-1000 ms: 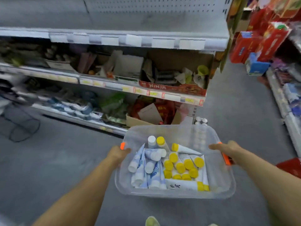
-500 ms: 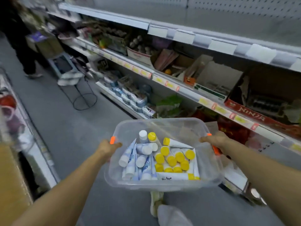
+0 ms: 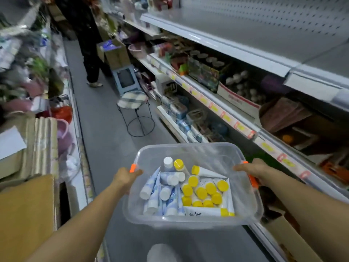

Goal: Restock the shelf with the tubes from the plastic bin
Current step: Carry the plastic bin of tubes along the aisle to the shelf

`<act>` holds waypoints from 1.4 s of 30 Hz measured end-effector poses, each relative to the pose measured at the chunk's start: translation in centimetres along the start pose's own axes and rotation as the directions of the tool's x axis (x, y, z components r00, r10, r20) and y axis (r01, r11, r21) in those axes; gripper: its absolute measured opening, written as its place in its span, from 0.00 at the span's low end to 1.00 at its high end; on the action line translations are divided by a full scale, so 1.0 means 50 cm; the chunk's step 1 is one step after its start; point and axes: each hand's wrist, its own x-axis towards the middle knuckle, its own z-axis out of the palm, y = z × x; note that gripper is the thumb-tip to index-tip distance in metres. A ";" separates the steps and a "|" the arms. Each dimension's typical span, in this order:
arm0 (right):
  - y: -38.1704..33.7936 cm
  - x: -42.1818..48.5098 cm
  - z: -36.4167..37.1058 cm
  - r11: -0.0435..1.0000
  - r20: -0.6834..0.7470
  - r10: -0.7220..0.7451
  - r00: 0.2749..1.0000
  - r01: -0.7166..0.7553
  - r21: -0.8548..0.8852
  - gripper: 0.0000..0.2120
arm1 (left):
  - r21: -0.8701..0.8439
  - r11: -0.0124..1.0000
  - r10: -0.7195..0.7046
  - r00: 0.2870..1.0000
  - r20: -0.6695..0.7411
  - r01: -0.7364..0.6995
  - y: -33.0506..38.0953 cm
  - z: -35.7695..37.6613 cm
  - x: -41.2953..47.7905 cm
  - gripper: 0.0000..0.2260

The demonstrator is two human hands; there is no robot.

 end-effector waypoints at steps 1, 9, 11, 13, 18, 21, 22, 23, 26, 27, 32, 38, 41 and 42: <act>-0.049 0.024 0.017 1.000 -0.006 -0.013 1.000 0.013 -0.003 0.38 | -0.010 1.000 0.002 1.000 -0.013 -0.002 0.014 -0.024 0.038 0.18; -0.399 0.202 0.197 1.000 -0.005 0.004 1.000 -0.004 0.006 0.36 | 0.004 1.000 0.014 1.000 0.009 -0.014 0.138 -0.231 0.399 0.17; -0.481 0.237 0.243 1.000 -0.006 0.009 1.000 -0.009 0.018 0.37 | 0.011 1.000 0.021 1.000 0.016 -0.022 0.183 -0.286 0.494 0.17; -0.560 0.273 0.284 0.999 -0.004 0.011 1.000 -0.011 0.033 0.36 | 0.029 0.999 0.030 0.999 0.016 -0.031 0.223 -0.339 0.587 0.17; -0.738 0.370 0.374 0.998 -0.006 0.028 1.000 -0.028 0.057 0.34 | 0.046 0.998 0.034 0.999 0.024 -0.035 0.305 -0.438 0.812 0.17; -0.848 0.448 0.412 0.997 -0.020 0.023 1.000 -0.021 0.078 0.33 | 0.047 0.998 0.041 0.999 0.032 -0.042 0.351 -0.476 0.950 0.18; -0.878 0.478 0.427 0.997 -0.022 0.024 0.999 -0.023 0.077 0.34 | 0.052 0.998 0.042 0.998 0.038 -0.044 0.362 -0.485 0.993 0.19; -0.910 0.505 0.443 0.997 -0.017 0.027 1.000 -0.025 0.077 0.35 | 0.049 0.998 0.039 0.998 0.047 -0.041 0.374 -0.492 1.037 0.19; -1.000 0.600 0.488 0.995 -0.023 0.045 0.999 -0.043 0.085 0.33 | 0.036 0.999 0.024 0.996 0.085 -0.027 0.416 -0.507 1.172 0.17; -1.032 0.636 0.499 0.994 -0.021 0.061 0.998 -0.058 0.093 0.33 | 0.035 0.999 0.021 0.995 0.095 -0.025 0.435 -0.510 1.217 0.17; -1.184 0.781 0.566 0.987 -0.037 0.113 0.993 -0.108 0.115 0.34 | 0.081 0.997 0.007 0.994 0.113 -0.017 0.531 -0.541 1.428 0.17; -1.347 0.921 0.653 0.962 -0.029 0.180 0.983 -0.170 0.211 0.27 | 0.102 0.994 0.019 0.988 0.154 -0.035 0.632 -0.590 1.677 0.16; -1.407 0.992 0.710 0.930 -0.049 0.229 0.972 -0.204 0.306 0.25 | 0.167 0.984 0.028 0.981 0.194 -0.061 0.691 -0.608 1.816 0.15; -1.422 1.013 0.733 0.919 -0.054 0.255 0.965 -0.225 0.324 0.23 | 0.187 0.979 0.034 0.977 0.213 -0.075 0.707 -0.611 1.865 0.14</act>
